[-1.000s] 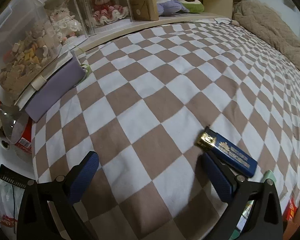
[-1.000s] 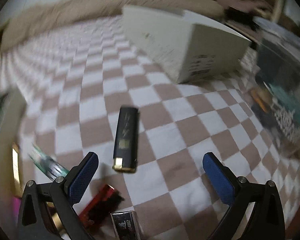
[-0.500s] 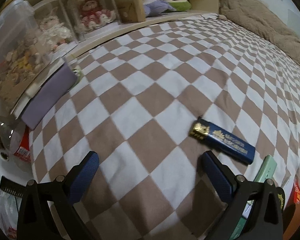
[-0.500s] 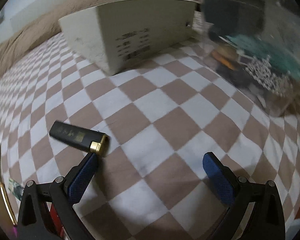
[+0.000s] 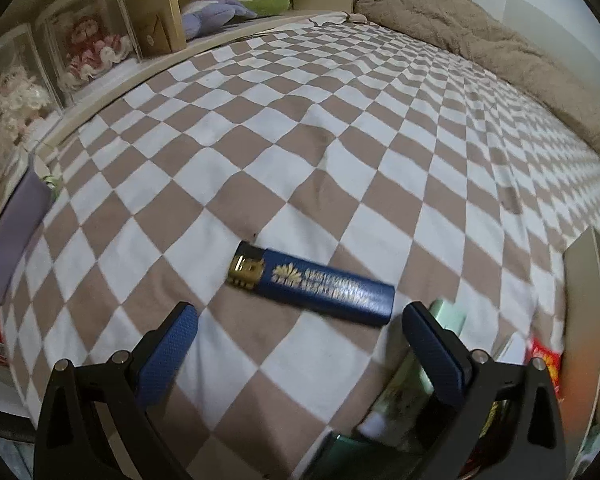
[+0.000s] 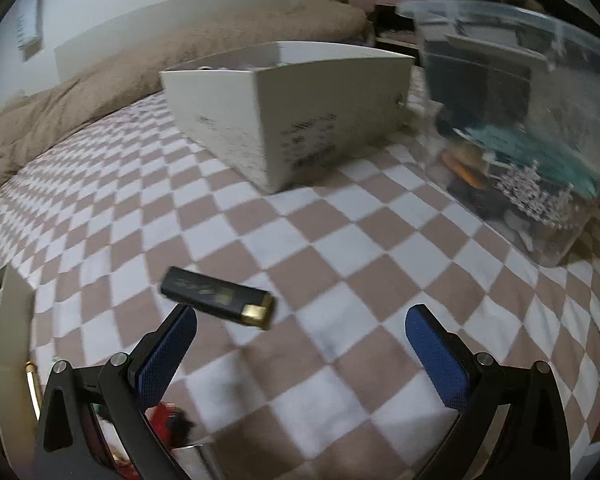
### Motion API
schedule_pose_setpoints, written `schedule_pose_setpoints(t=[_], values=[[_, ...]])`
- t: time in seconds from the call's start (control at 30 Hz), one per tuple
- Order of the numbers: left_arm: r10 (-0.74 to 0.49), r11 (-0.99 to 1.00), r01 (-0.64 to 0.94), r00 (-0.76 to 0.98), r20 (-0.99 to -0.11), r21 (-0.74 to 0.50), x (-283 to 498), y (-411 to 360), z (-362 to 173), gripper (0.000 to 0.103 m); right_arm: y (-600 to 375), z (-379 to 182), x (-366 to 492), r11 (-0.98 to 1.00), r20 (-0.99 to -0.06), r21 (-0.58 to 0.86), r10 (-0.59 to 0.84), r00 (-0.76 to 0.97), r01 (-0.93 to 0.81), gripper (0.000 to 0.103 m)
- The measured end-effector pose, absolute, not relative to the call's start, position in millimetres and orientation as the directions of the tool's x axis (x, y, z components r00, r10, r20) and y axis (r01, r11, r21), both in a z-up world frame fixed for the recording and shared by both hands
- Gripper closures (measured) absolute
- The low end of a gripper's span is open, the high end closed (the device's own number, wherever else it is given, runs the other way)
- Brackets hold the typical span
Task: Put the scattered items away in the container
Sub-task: 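Close the right gripper on the black lighter while the left gripper grasps the blue lighter, then lift and carry the black lighter and blue lighter over the tray with both grippers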
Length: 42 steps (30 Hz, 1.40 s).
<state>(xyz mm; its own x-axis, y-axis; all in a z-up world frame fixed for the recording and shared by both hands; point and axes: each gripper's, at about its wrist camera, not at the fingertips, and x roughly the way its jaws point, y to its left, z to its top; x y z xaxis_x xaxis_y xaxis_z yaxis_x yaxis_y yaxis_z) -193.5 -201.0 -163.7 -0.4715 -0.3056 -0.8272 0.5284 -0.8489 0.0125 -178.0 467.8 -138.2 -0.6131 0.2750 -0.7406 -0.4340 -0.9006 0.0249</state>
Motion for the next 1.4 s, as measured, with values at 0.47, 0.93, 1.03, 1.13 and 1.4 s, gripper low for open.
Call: schedule_pose_setpoints(t=[0.47,0.93,1.03,1.13,1.4], values=[[-0.334,-0.823,0.568,-0.516,-0.789,-0.023,-181.4,-205.6,-158.6,0.042,456.6,-150.7,-223.6,-0.887,-0.804,0.217,0.074,-0.591,-0.407,0.0],[-0.36,-0.845,0.534,-0.516,-0.777,0.037,-182.1,-193.3,-161.4,0.035,451.8,-164.8,-234.2,-0.851,-0.814,0.173,0.161,-0.558,-0.497,0.02],[-0.338,-0.856,0.516,-0.523,-0.782,0.025,-183.8,-193.8,-162.1,0.015,452.3,-163.1,-230.8,-0.863,-0.814,0.173,0.147,-0.562,-0.475,0.02],[-0.383,-0.85,0.518,-0.484,-0.786,0.096,-186.5,-190.4,-166.2,0.002,453.6,-160.4,-225.3,-0.864,-0.811,0.202,0.117,-0.573,-0.462,0.02],[-0.365,-0.848,0.525,-0.492,-0.79,0.064,-184.8,-201.9,-166.9,0.001,456.8,-155.3,-214.4,-0.846,-0.796,0.32,0.003,-0.605,-0.426,0.02]])
